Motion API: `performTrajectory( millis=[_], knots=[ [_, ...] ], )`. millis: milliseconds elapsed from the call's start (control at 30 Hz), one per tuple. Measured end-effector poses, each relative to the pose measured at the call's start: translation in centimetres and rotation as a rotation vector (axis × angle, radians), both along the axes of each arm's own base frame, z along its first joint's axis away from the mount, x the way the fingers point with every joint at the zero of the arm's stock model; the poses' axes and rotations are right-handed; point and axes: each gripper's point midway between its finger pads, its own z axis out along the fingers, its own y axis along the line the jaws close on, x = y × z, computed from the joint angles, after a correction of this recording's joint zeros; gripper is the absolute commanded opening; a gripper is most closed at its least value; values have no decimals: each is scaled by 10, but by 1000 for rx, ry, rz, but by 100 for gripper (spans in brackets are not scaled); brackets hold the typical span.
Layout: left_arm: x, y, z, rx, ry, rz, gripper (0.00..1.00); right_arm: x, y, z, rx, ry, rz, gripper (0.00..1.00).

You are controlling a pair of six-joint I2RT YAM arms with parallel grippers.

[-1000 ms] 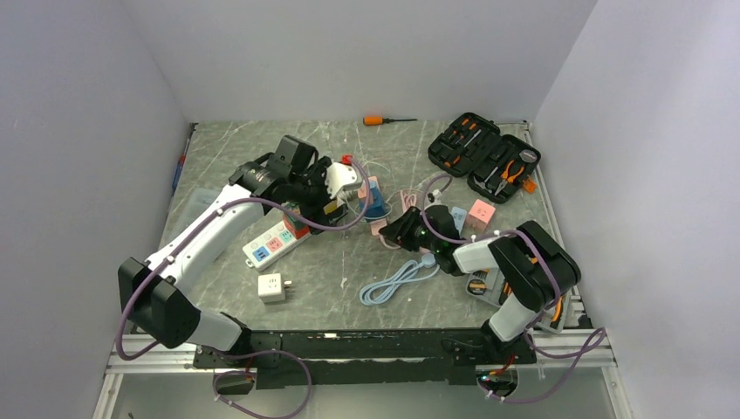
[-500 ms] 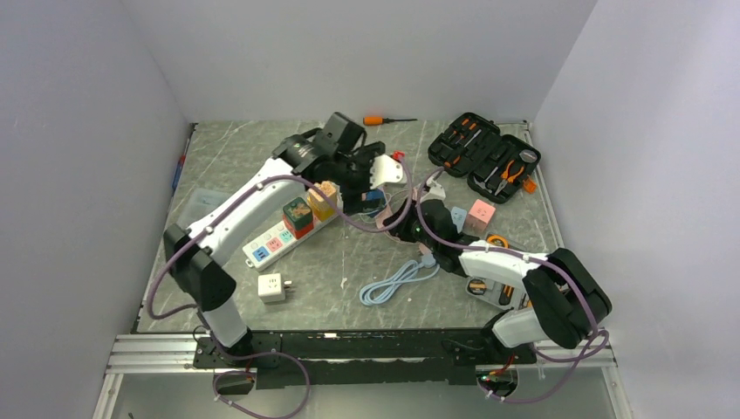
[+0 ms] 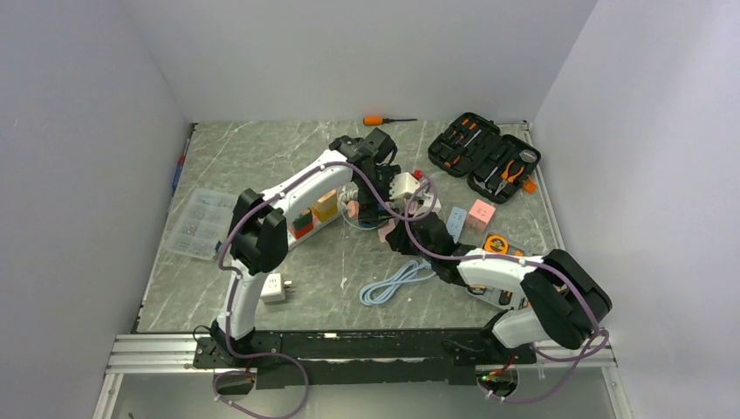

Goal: Pull the plug off the socket
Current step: Remove the plug from the socket.

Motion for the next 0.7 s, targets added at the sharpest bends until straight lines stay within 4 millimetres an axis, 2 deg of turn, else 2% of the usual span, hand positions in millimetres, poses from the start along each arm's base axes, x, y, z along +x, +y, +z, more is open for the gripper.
performTrajectory(
  millis=[333, 500, 600, 700],
  knots=[
    [2, 8, -12, 50, -6, 43, 99, -3, -2, -1, -10, -7, 6, 0],
    [2, 7, -20, 37, -27, 70, 88, -7, -4, -7, -21, 13, 10, 0],
    [5, 6, -20, 35, -45, 83, 72, -8, -4, -8, -14, 20, 7, 0],
    [2, 5, -21, 35, -32, 102, 44, -9, -4, -8, -5, 19, 2, 0]
  ],
)
